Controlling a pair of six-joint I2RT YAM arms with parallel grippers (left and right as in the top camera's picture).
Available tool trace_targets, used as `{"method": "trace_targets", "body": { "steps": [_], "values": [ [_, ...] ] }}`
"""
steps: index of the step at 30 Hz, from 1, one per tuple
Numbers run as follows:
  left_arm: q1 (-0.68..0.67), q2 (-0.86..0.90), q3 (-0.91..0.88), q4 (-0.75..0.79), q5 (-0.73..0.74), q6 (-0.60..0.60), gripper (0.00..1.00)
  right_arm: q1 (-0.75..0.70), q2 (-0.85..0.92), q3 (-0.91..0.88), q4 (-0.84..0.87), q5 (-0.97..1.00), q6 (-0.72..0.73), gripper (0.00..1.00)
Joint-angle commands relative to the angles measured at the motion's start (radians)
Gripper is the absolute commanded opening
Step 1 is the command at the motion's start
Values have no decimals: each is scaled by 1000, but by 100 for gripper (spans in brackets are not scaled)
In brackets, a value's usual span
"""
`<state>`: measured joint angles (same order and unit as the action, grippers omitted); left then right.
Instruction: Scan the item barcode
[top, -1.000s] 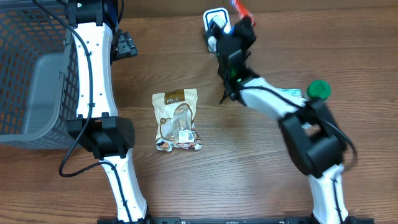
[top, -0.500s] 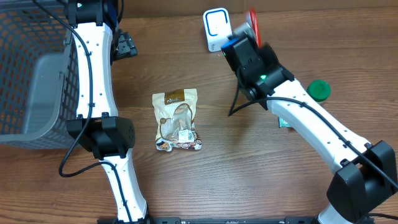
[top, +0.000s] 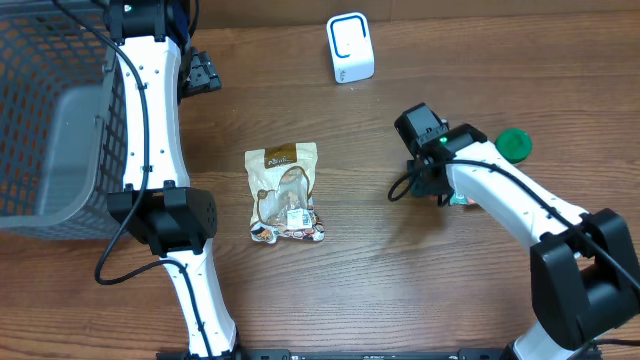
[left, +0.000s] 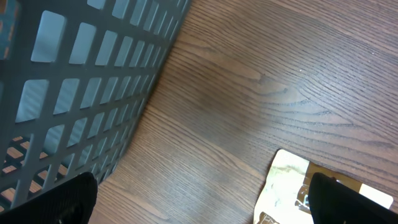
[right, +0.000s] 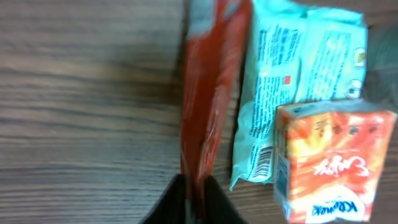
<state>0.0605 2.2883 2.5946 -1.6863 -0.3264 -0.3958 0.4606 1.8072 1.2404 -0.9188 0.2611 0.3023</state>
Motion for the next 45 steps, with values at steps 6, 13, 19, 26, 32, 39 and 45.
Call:
{"method": "trace_targets", "body": {
  "steps": [6,13,19,26,32,39,45],
  "values": [
    [-5,-19,6,0,-13,0,100,-13,-21,-26,38,-18,22,50],
    [-5,-19,6,0,-13,0,100,-8,-21,-26,109,-310,141,53],
    [-5,-19,6,0,-13,0,100,47,-21,-27,245,-493,151,56],
    [-5,-19,6,0,-13,0,100,203,-21,-27,436,-495,196,66],
    [-5,-19,6,0,-13,0,100,332,-19,-28,491,-325,256,77],
    [-5,-19,6,0,-13,0,100,353,-17,-29,338,-157,255,93],
    [-5,-19,6,42,-12,-12,100,252,-32,-28,225,-216,255,100]
  ]
}}
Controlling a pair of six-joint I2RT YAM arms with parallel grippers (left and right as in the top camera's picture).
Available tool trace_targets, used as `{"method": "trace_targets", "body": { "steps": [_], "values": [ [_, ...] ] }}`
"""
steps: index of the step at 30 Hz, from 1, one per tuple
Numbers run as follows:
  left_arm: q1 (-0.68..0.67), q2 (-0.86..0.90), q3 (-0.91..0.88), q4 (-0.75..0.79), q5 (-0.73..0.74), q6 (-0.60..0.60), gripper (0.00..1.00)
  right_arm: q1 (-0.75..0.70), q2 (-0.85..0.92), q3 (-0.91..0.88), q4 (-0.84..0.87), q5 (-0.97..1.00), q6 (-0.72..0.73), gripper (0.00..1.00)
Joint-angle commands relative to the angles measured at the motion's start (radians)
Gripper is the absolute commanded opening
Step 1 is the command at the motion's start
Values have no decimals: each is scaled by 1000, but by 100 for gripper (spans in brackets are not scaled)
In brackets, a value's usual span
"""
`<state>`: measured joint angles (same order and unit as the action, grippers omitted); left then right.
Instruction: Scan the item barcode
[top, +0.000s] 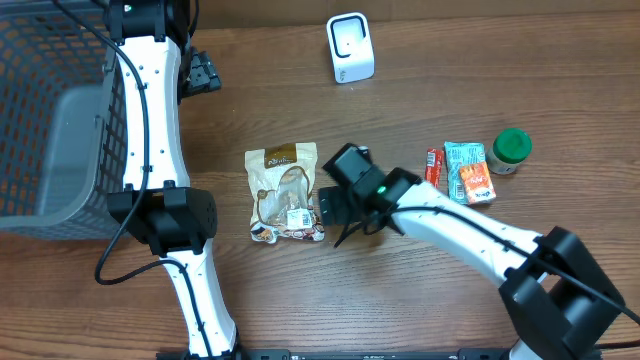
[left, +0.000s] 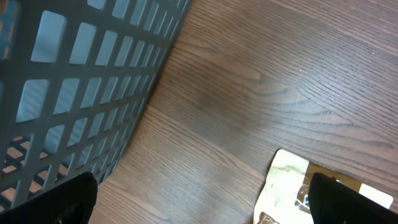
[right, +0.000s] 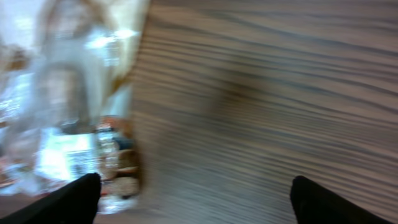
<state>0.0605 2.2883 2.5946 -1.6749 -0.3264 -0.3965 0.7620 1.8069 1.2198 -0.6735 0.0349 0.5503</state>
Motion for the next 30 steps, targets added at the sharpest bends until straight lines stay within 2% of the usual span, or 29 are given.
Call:
{"method": "trace_targets", "body": {
  "steps": [1,5,9,13,16,20,22,23,24,27,30],
  "values": [
    [-5,-19,6,62,-12,-11,100,-63,-32,-8,-38,4,7,100],
    [-5,-19,6,178,-13,-11,100,-105,-32,-8,-99,1,6,100],
    [-5,-19,6,222,-3,-11,100,-126,-32,-8,-125,1,0,100],
    [-5,-19,6,132,278,-6,100,-129,-32,-8,-149,1,0,100],
    [-5,-19,6,117,346,-5,100,-129,-32,-8,-147,1,0,100],
    [-5,-20,5,-15,490,203,100,-129,-32,-8,-138,1,0,100],
    [-5,-23,-1,-15,594,277,90,-129,-32,-8,-137,1,0,100],
    [-7,-26,-1,-15,645,291,91,-129,-32,-8,-137,1,0,100],
    [-10,-30,-1,-15,673,291,98,-129,-32,-8,-137,1,0,100],
    [-16,-58,-2,-15,712,285,100,-129,-32,-8,-137,1,0,100],
    [-33,-120,-33,-15,676,285,100,-129,-32,-8,-137,1,0,100]
  ]
}}
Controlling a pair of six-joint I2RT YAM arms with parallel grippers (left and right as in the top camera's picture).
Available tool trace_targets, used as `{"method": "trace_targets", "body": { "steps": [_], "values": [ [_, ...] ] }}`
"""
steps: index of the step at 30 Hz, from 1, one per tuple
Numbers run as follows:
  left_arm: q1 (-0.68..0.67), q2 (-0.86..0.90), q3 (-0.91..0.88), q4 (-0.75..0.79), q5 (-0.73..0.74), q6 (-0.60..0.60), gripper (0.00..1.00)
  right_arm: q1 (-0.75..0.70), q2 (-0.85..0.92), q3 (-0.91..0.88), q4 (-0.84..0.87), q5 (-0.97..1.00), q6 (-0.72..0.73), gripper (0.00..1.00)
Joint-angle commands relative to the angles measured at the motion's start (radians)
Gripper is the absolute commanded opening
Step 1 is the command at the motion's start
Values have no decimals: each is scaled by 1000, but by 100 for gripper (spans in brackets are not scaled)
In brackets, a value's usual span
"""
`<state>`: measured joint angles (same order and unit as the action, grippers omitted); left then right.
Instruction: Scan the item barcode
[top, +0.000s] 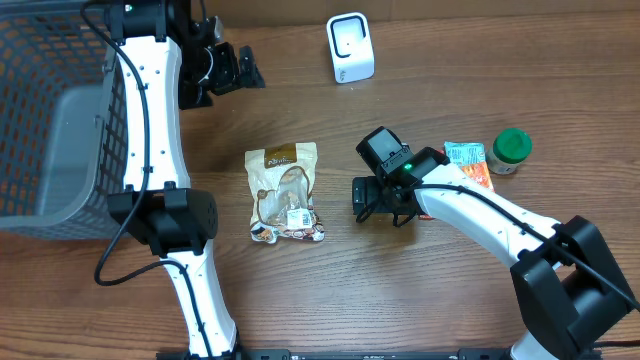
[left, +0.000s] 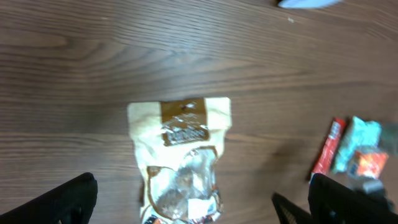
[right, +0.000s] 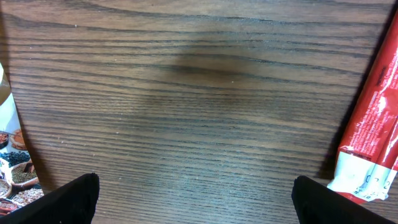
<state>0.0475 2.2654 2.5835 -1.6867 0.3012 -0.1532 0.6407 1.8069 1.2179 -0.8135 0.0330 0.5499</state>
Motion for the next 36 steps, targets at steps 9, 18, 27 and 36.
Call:
{"method": "trace_targets", "body": {
  "steps": [9,18,27,36],
  "values": [
    [-68,-478,-480,-3,-214,-78,100,-8,-32,-6,4,-2,0,100],
    [-73,-554,-914,183,-286,-116,90,-8,-32,-6,42,-2,1,100],
    [-78,-518,-1239,601,-291,-124,33,-8,-32,-6,40,-2,1,100],
    [-205,-463,-1386,827,-280,-117,9,-8,-32,-6,42,-13,5,100]
  ]
}}
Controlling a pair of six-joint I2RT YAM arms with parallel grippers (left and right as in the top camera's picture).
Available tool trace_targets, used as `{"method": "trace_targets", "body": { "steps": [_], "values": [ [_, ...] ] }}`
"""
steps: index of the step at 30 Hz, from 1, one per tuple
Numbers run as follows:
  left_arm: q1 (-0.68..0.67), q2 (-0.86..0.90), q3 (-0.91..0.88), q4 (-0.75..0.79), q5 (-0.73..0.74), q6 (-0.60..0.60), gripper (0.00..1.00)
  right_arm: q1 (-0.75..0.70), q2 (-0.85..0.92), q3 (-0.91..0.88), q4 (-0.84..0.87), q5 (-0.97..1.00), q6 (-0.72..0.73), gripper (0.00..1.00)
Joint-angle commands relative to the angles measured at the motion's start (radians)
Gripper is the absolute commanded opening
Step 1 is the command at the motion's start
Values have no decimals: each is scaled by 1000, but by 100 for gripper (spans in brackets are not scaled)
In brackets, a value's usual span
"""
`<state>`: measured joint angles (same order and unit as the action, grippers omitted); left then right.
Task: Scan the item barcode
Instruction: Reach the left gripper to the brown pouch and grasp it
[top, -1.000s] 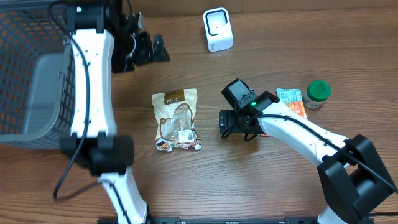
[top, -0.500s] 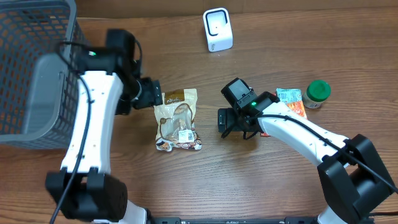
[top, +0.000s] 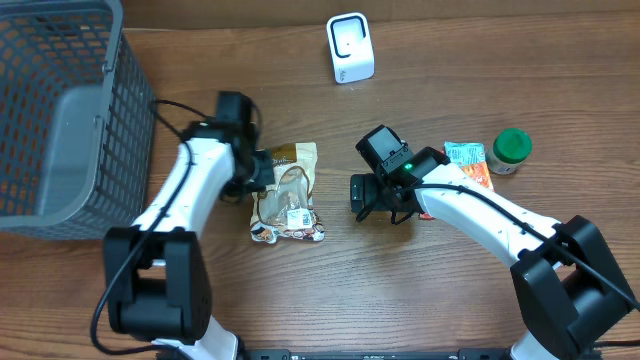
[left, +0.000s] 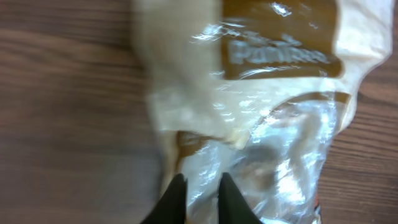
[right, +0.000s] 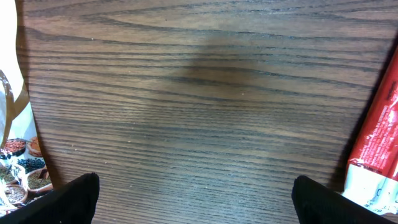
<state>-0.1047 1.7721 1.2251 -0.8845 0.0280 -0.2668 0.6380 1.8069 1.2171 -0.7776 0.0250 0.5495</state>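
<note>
The clear snack bag (top: 287, 196) with a brown header lies flat in the middle of the table, its white barcode label facing up. My left gripper (top: 254, 180) is down at the bag's left edge. In the left wrist view my left gripper (left: 200, 194) has its fingers drawn close with the bag's (left: 267, 93) plastic edge pinched between them. My right gripper (top: 378, 203) hovers open over bare wood to the right of the bag. The white scanner (top: 350, 47) stands at the back.
A grey mesh basket (top: 60, 130) fills the left side. A red stick packet (right: 376, 143), a teal and orange packet pile (top: 468, 165) and a green-lidded jar (top: 512, 148) lie at the right, close behind my right arm.
My left arm has come from high near the basket down to the bag's left edge, and its gripper has shut on the plastic. My right gripper has hardly moved.
At first my right gripper was shut on the red stick packet by the pile at the right, my left held high by the basket. Then the right stood open beside the bag, then back between bag and packets. Now my left grips the bag's edge.
</note>
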Motion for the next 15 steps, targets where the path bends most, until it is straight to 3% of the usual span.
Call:
{"method": "trace_targets", "body": {
  "steps": [1,8,11,15],
  "values": [
    [-71,45,-28,31,-24,-3,12,-5,-32,-5,5,-5,5,100],
    [-172,150,-23,76,-36,-40,13,-29,-35,-5,-24,-5,64,100],
    [-196,147,-5,52,9,22,12,-64,-54,-5,-47,-5,60,100],
    [-229,147,18,51,200,160,15,-126,-111,-4,-37,-98,-36,100]
  ]
}}
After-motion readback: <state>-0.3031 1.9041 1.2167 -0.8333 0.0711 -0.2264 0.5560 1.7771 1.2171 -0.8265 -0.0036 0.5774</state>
